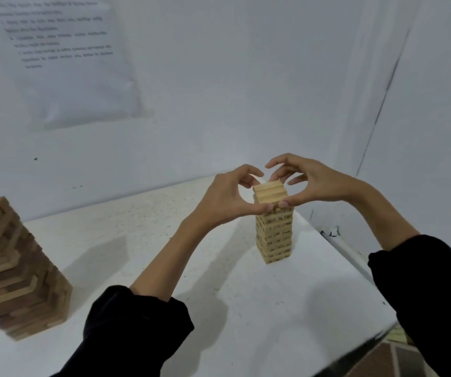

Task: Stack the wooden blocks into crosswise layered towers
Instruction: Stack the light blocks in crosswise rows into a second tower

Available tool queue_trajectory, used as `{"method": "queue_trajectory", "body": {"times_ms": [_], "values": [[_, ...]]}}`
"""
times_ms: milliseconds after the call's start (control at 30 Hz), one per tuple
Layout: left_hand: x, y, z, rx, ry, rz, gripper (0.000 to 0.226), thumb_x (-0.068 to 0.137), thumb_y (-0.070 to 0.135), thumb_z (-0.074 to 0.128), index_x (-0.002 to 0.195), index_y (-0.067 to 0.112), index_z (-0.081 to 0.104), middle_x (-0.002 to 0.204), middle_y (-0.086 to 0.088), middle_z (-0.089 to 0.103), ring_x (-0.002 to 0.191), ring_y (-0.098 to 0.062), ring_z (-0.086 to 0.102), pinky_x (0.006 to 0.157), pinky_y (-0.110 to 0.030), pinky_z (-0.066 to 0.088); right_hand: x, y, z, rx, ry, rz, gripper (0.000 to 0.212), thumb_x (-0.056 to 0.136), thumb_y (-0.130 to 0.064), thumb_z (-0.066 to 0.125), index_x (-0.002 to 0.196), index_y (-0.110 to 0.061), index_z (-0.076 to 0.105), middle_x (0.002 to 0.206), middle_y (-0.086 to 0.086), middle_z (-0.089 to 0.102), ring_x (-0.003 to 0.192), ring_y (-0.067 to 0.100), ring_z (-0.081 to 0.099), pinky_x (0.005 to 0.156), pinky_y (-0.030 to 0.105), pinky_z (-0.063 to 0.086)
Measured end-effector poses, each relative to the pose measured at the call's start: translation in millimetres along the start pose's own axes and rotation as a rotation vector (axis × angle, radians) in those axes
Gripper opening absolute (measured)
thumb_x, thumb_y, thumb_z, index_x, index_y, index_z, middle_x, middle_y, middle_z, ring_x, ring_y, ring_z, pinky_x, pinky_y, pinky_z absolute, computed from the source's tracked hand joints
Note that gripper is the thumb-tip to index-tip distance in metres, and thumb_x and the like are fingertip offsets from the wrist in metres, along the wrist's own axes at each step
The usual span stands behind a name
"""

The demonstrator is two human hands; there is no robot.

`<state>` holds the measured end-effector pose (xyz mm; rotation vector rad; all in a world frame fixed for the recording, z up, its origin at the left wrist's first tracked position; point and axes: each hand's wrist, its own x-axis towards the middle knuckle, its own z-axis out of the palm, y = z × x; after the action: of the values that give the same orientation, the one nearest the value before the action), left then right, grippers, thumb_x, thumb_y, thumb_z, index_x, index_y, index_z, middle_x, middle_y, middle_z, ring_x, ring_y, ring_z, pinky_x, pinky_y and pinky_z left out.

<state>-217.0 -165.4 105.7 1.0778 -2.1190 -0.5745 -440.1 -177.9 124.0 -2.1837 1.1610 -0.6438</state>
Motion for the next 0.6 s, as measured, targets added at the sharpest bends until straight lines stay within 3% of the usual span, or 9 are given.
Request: {"method": "queue_trajectory", "body": {"times_ms": [233, 433, 600], "values": [[2.5, -3.2, 7.7, 0.021, -0.037, 0.001, 0.068, 0.064, 0.043, 0.084, 0.123, 0.029, 0.053, 0.099, 0.017, 0.062, 0.099, -0.004, 0.057, 0.087, -0.026, 0.044, 0.1, 5.6, 0.3, -0.008, -0.026, 0.015, 0.076, 0.061, -0.037, 0.076, 0.126, -0.044, 0.038, 0.108, -0.016, 0.060, 0.105, -0.004, 0.053, 0.091, 0.019, 0.041], [0.7, -6.8, 7.8, 0.018, -0.034, -0.016, 0.073, 0.057, 0.057, 0.075, 0.123, 0.034, 0.051, 0.095, 0.026, 0.058, 0.096, 0.006, 0.054, 0.083, -0.018, 0.042, 2.4, 8.6, 4.1, -0.018, -0.039, 0.037, 0.082, 0.061, -0.040, 0.075, 0.131, -0.045, 0.032, 0.110, -0.017, 0.059, 0.106, -0.005, 0.052, 0.092, 0.020, 0.041], [-1.0, -8.4, 7.0, 0.012, -0.050, -0.021, 0.078, 0.056, 0.056, 0.078, 0.125, 0.035, 0.049, 0.101, 0.021, 0.060, 0.098, 0.004, 0.055, 0.084, -0.020, 0.043, -0.1, 10.4, 0.1, -0.007, -0.072, 0.050, 0.090, 0.059, -0.037, 0.076, 0.137, -0.039, 0.031, 0.113, -0.015, 0.058, 0.109, -0.003, 0.052, 0.093, 0.019, 0.041]]}}
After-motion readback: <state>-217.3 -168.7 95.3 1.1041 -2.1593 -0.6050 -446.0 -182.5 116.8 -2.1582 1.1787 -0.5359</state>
